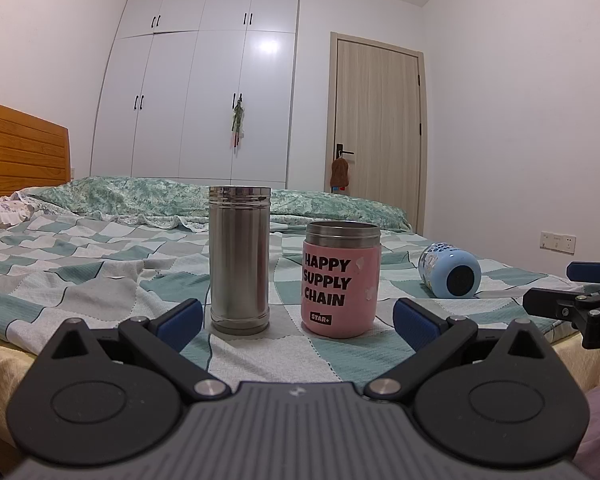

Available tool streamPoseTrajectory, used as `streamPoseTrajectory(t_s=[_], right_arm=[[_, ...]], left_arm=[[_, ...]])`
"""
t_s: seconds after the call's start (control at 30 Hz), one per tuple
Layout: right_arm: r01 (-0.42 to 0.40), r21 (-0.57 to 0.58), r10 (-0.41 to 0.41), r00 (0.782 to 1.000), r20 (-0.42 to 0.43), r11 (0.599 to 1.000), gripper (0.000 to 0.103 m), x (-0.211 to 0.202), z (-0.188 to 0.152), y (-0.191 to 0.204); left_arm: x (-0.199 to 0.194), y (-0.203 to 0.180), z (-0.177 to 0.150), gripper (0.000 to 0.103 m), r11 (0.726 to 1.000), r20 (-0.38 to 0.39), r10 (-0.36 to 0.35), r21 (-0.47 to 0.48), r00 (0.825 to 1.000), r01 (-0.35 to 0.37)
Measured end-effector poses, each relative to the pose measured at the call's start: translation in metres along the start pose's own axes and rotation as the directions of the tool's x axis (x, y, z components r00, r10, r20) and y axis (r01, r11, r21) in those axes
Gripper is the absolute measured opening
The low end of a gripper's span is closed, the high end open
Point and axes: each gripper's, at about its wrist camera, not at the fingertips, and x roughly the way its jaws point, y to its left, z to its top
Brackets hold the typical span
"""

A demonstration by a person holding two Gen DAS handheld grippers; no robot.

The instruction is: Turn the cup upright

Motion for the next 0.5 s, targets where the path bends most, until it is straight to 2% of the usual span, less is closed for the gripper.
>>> streamPoseTrajectory(t_s=[0.5], right_arm=[[-0.001, 0.002, 0.001, 1.0, -0.005, 1.0, 0.103, 0.0001, 0.0003, -0.0001]], left_arm=[[-0.0001, 0.0006, -0.0002, 0.103, 1.0, 0.0, -0.001, -0.001, 1.0, 0.001]])
